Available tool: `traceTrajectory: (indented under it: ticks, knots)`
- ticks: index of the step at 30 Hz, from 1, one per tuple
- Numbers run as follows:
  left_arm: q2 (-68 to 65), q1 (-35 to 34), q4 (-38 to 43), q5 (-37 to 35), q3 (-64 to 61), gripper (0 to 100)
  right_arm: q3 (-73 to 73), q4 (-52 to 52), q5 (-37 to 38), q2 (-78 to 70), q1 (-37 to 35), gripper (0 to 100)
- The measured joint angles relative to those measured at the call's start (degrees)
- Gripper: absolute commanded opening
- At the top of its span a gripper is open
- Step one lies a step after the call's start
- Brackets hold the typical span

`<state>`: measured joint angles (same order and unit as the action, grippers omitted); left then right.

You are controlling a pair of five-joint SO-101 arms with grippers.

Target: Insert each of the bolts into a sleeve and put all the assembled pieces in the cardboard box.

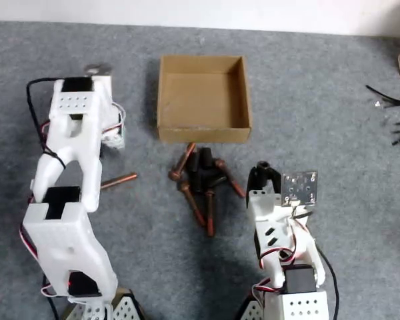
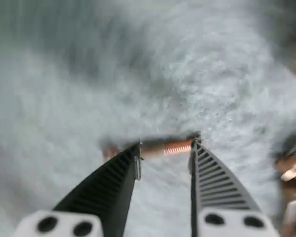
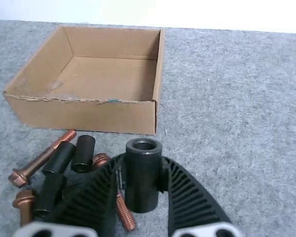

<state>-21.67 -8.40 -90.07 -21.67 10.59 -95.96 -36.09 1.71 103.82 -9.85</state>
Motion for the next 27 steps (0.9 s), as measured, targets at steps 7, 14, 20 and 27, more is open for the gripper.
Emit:
traceTrajectory:
  ticks: [7,14,20,27]
  knots:
    - [0.0,1.7,-5.0,-34.5,-1.1,16,0.0,0.0,0.0,0.0,0.0,0.5]
    - [-0.7,-0.3,-5.8,-50.8,-2.1,16,0.0,0.0,0.0,0.0,0.0,0.5]
    - [-6.2,-2.9,-5.5,-53.6,-2.5,16,0.0,0.0,0.0,0.0,0.0,0.5]
    - [-11.8,-4.2,0.1,-54.3,-2.5,16,0.0,0.0,0.0,0.0,0.0,0.5]
